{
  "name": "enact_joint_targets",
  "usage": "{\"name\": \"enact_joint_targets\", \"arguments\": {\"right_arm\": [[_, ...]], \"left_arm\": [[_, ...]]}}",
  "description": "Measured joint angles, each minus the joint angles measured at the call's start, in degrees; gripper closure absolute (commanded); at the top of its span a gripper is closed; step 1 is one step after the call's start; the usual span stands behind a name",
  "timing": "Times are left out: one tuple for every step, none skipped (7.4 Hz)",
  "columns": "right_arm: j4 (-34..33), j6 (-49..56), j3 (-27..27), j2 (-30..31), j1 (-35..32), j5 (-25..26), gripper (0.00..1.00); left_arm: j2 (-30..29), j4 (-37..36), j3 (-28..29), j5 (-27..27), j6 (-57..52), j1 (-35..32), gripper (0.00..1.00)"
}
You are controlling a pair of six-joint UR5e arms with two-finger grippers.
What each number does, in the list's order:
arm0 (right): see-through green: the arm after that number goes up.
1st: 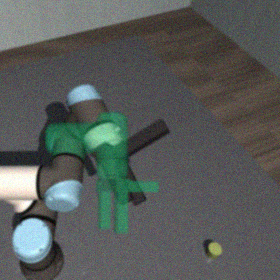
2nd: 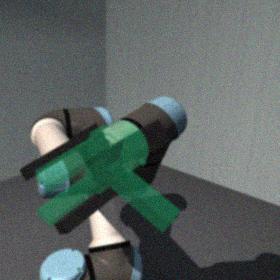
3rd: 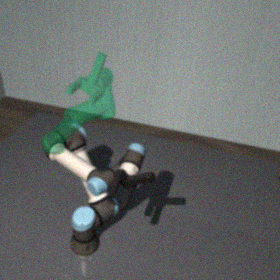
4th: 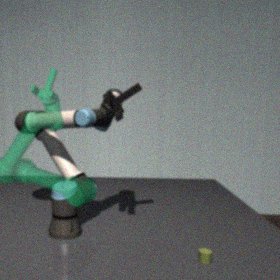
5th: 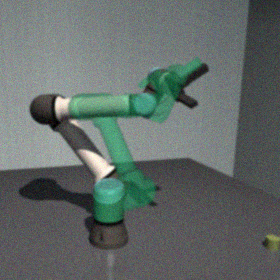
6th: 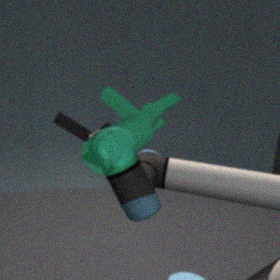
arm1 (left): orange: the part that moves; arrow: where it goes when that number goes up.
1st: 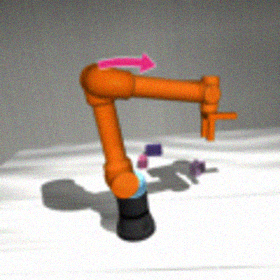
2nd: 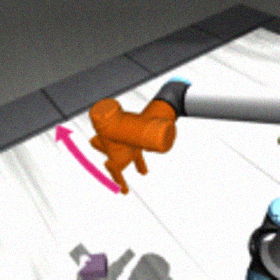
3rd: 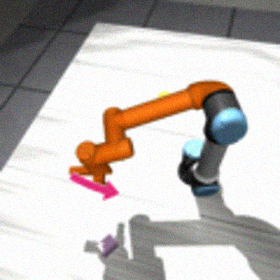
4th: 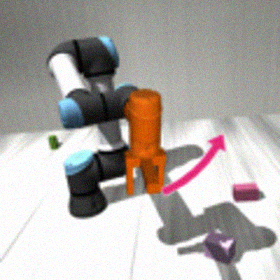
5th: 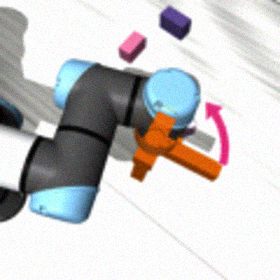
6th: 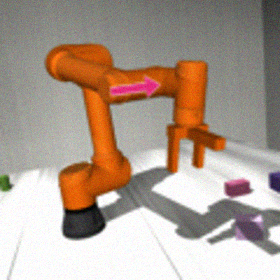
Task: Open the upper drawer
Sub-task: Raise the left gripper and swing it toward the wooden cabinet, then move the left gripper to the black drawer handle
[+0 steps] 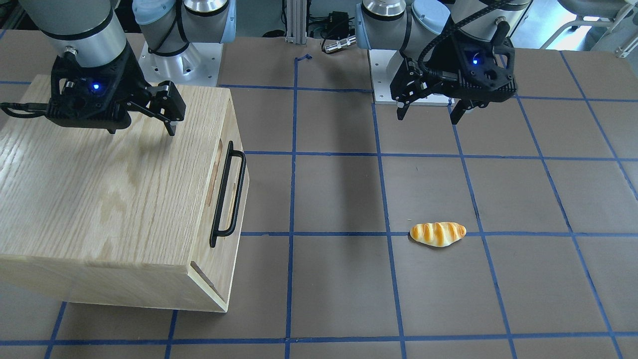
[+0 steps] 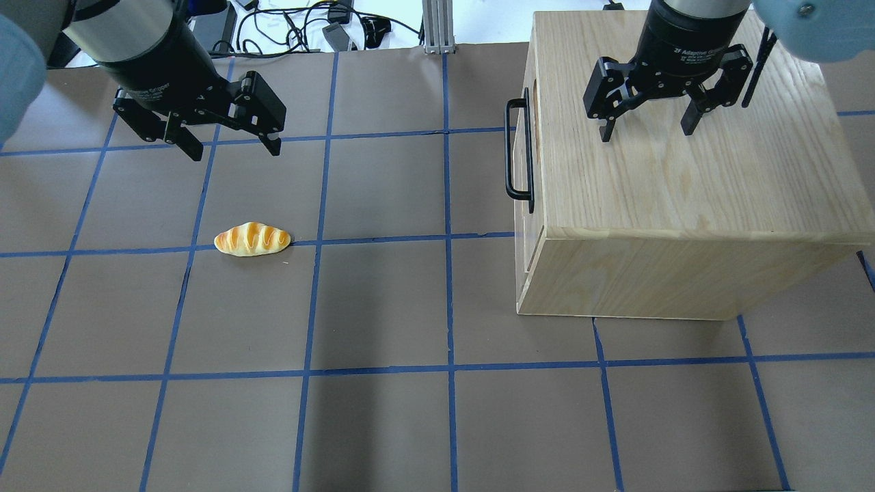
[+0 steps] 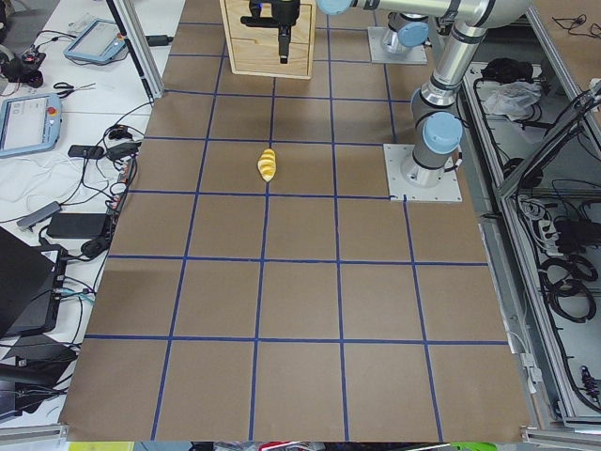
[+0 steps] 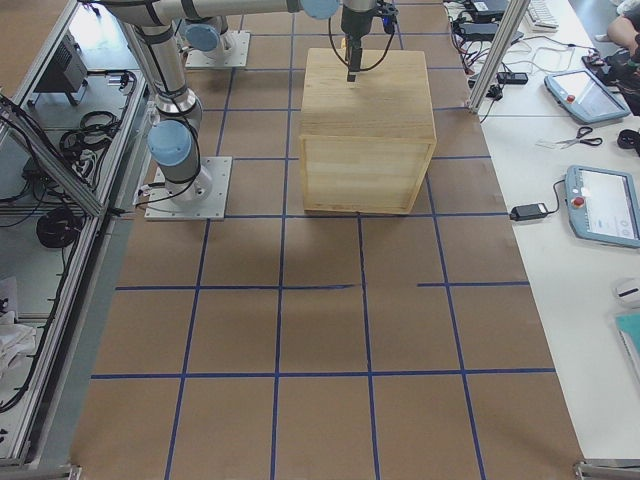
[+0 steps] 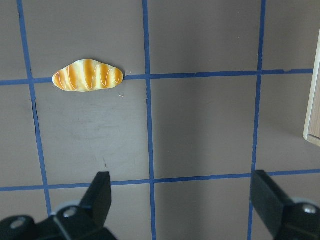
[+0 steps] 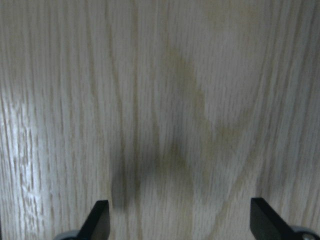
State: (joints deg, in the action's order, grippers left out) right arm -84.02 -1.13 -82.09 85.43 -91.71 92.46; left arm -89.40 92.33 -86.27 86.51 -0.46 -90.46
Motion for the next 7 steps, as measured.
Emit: {"name": "enact_joint_targets", "arguments": {"right_arm": [[0.00, 0.04, 0.00, 0.00, 0.01, 0.00, 0.00], [0.00, 0.06, 0.00, 0.00, 0.00, 0.00, 0.00], [0.00, 0.07, -0.01, 0.00, 0.00, 0.00, 0.00], [0.00, 0.07, -0.02, 0.00, -0.02, 0.00, 0.00], [0.00, 0.05, -0.02, 0.00, -0.04, 0.00, 0.00], [0.00, 0.03, -0.01, 0.00, -0.05, 0.00, 0.00], [0.00, 0.05, 0.00, 0.00, -0.05, 0.00, 0.00]], "left_arm": [[-0.30, -0.24, 0.09, 0.06, 0.03, -0.03, 0.00], [-0.62, -0.37, 0.32, 0.26, 0.07, -0.03, 0.00], [-1.14, -0.44, 0.73, 0.33, 0.62, -0.05, 0.00], [-2.14, -1.26, 1.12, -0.02, 2.24, -0.19, 0.00], [-3.60, -3.27, 1.38, -1.52, 4.41, -0.50, 0.00], [-5.46, -6.09, 1.45, -4.04, 7.38, -1.20, 0.00], [-7.71, -9.53, 1.45, -6.38, 11.79, -2.77, 0.00]]}}
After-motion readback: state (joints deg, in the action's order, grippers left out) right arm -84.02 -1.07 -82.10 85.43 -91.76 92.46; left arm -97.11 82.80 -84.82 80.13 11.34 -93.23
